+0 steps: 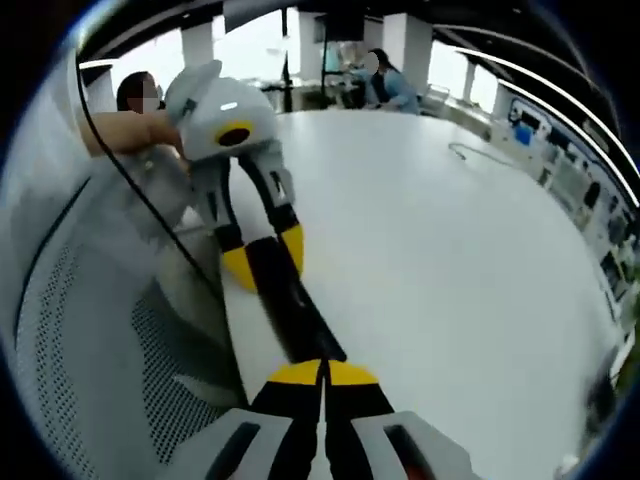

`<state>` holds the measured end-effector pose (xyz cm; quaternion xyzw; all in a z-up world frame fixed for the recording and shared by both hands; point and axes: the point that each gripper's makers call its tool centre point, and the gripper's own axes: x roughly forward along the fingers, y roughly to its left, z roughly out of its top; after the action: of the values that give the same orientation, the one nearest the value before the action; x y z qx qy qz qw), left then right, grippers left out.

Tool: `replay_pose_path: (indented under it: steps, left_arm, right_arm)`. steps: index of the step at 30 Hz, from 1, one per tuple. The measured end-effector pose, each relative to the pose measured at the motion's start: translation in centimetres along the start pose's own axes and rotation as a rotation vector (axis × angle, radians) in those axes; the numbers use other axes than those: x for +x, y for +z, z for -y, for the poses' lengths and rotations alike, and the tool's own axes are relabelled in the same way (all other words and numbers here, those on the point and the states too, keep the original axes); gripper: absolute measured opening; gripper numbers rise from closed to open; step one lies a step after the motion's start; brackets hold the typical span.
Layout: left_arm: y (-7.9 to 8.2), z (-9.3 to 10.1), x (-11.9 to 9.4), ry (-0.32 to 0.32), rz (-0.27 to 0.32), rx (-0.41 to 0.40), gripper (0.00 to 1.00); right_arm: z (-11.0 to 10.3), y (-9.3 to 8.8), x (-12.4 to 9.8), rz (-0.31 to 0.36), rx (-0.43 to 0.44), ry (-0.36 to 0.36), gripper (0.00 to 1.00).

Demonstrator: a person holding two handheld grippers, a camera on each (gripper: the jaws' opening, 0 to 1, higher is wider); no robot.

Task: Press the specified remote control buttons in sequence, fully releasing each button before pressing the next.

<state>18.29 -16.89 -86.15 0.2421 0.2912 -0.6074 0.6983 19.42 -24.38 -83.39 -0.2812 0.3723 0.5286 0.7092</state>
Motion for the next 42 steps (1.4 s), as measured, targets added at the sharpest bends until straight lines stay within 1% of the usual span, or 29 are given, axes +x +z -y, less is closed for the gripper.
replay_pose_path:
  steps: [2,5,9,13,14,18,21,24,25,26,27,28,30,34,38,39,42]
  left_arm:
    - [0.0,0.0,0.0,-0.001,0.002,0.0,0.24]
    - [0.0,0.0,0.0,-0.002,0.003,0.001,0.24]
    - [0.0,0.2,0.0,-0.007,-0.004,0.005,0.24]
    - [-0.1,0.3,-0.1,-0.012,-0.003,0.007,0.24]
    - [0.0,0.3,-0.1,-0.013,-0.002,0.007,0.24]
    - [0.0,0.3,-0.1,-0.013,0.001,0.008,0.24]
    - [0.0,0.2,-0.1,-0.015,0.004,0.004,0.24]
    - [0.0,0.2,0.0,-0.015,0.002,0.006,0.24]
    - [0.0,0.2,0.0,-0.015,0.002,0.006,0.24]
    - [0.0,0.2,0.0,-0.015,0.003,0.005,0.24]
    - [0.0,0.2,0.0,-0.016,0.005,0.002,0.24]
    - [0.0,0.2,0.0,-0.016,0.005,0.002,0.24]
    - [0.0,0.2,0.0,-0.016,0.005,0.003,0.24]
    - [0.0,0.2,0.0,-0.015,0.004,0.005,0.24]
    - [0.0,0.2,0.0,-0.016,0.005,0.003,0.24]
    - [0.0,0.2,0.0,-0.016,0.005,0.003,0.24]
    - [0.0,0.2,0.0,-0.016,0.005,0.002,0.24]
  right_arm:
    - [-0.1,-0.3,0.4,-0.025,-0.023,0.016,0.0]
    - [-0.1,-1.2,1.0,-0.104,-0.106,0.028,0.0]
    - [-0.4,-1.1,1.5,-0.102,-0.116,0.049,0.0]
    - [-0.4,-1.3,1.7,-0.141,-0.172,0.064,0.0]
    - [-0.4,-1.1,1.7,-0.135,-0.178,0.062,0.0]
    - [-0.2,-1.1,1.8,-0.161,-0.234,0.071,0.0]
    - [-0.4,-0.8,1.9,-0.165,-0.256,0.085,0.0]
    - [-0.5,-0.7,2.0,-0.181,-0.317,0.098,0.0]
    - [-0.4,-0.9,2.1,-0.2,-0.348,0.097,0.0]
    - [-0.5,-0.7,2.1,-0.199,-0.391,0.112,0.0]
    - [-0.6,-0.8,2.0,-0.213,-0.381,0.111,0.0]
    - [-0.6,-0.8,2.0,-0.223,-0.397,0.113,0.0]
    - [-0.6,-0.9,2.0,-0.244,-0.469,0.123,0.0]
    - [-0.7,-0.9,2.0,-0.276,-0.523,0.139,0.0]
    - [-0.7,-1.0,2.1,-0.325,-0.594,0.162,0.0]
    - [-0.7,-1.0,2.1,-0.343,-0.626,0.17,0.0]
    - [-0.7,-1.0,2.2,-0.378,-0.668,0.183,0.0]
